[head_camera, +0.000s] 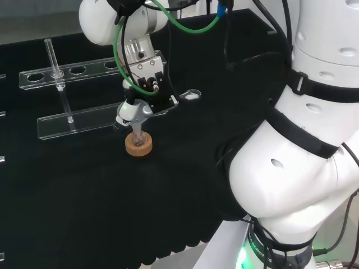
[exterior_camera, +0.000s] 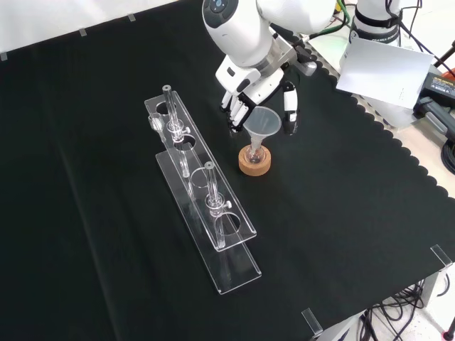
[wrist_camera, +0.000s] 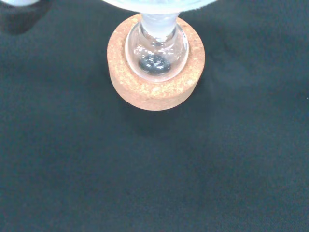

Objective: Place the funnel on the round-bottom flask.

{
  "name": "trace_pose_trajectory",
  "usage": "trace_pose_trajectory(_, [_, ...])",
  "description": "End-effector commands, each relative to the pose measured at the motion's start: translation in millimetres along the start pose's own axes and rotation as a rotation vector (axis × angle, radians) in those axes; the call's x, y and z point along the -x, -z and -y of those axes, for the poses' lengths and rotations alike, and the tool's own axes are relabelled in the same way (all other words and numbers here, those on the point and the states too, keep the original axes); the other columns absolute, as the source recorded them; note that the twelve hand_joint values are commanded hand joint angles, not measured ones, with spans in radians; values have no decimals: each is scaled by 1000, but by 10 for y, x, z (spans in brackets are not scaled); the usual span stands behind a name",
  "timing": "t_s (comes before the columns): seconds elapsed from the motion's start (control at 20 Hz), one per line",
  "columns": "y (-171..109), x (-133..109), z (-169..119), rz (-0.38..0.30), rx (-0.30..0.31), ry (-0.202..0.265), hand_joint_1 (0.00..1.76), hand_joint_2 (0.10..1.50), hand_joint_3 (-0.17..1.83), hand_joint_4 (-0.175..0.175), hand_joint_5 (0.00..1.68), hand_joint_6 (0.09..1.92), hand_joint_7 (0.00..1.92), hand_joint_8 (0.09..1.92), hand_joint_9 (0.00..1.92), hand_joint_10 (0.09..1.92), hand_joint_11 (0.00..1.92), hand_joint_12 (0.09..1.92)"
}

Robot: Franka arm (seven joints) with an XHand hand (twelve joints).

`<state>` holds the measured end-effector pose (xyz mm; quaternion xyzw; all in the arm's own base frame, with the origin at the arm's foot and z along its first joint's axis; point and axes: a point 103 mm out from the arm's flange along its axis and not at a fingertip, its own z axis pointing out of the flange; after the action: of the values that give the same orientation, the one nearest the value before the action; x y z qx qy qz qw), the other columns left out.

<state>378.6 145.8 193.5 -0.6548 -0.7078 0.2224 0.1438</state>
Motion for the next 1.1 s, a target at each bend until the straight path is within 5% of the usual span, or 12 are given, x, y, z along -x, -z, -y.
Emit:
trace_pose_trajectory(0.05, [17,-20,15,0,9,2,592,681,518,-68,375,287,286,779,597,660,336,1376])
trace_pose_trajectory(0.45, [151,-32,56,-2,58,4,546,697,433,-58,303,87,44,731,274,745,105,1460])
trace_pose_trajectory(1.1, [489,277,196,-9,159,-20,533,706,403,-57,300,87,35,736,249,779,85,1481])
